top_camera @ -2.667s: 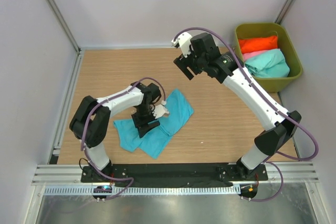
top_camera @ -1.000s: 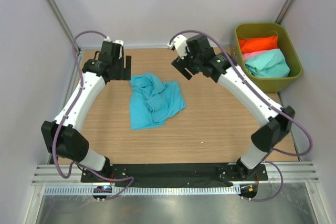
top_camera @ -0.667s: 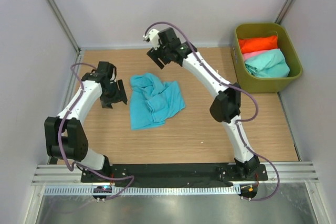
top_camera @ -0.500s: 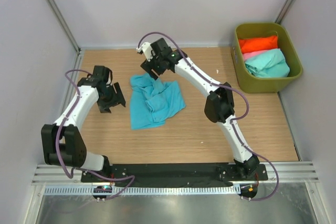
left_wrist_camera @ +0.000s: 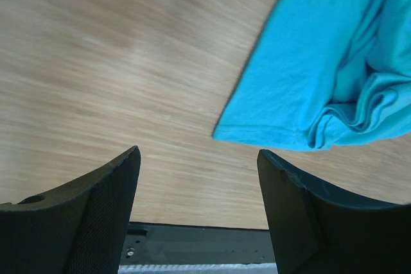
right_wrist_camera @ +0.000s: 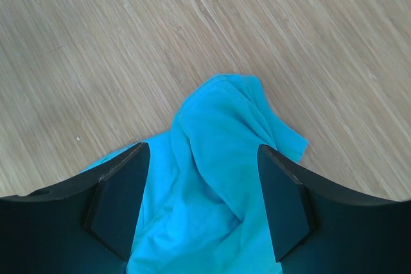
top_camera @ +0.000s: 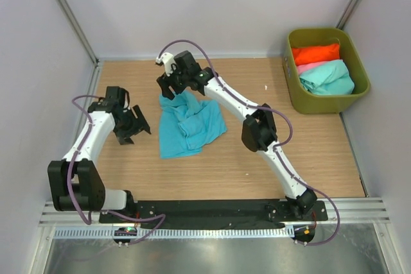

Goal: Fold and stack the t-shirts
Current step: Flatten the tshirt out

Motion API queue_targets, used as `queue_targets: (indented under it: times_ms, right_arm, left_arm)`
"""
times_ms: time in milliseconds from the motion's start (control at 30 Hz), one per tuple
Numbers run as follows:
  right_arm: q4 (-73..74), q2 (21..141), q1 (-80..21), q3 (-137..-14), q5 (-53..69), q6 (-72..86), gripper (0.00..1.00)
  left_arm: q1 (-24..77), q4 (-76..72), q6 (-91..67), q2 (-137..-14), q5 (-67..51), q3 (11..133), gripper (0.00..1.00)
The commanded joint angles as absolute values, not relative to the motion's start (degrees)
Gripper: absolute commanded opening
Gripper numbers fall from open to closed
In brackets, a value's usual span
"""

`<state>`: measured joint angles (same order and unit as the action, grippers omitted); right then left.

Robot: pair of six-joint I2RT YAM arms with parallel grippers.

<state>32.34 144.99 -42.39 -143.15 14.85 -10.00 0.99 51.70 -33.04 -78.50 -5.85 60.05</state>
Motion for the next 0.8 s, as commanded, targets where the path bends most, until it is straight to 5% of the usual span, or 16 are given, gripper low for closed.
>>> queue_targets:
  times_ms: [0, 767]
  right_arm:
    - [27.25, 147.47, -42.54, -145.28, 17.49, -6.60, 0.73]
    - [21.62, 154.59, -43.42, -140.45, 7.31, -9.93, 0.62]
  left_arm:
    - [-3.95, 53.17, -35.68, -75.77, -10.45, 56.96, 0.74]
    - [-13.45, 50.98, -35.77, -73.83, -13.09, 52.12, 0.72]
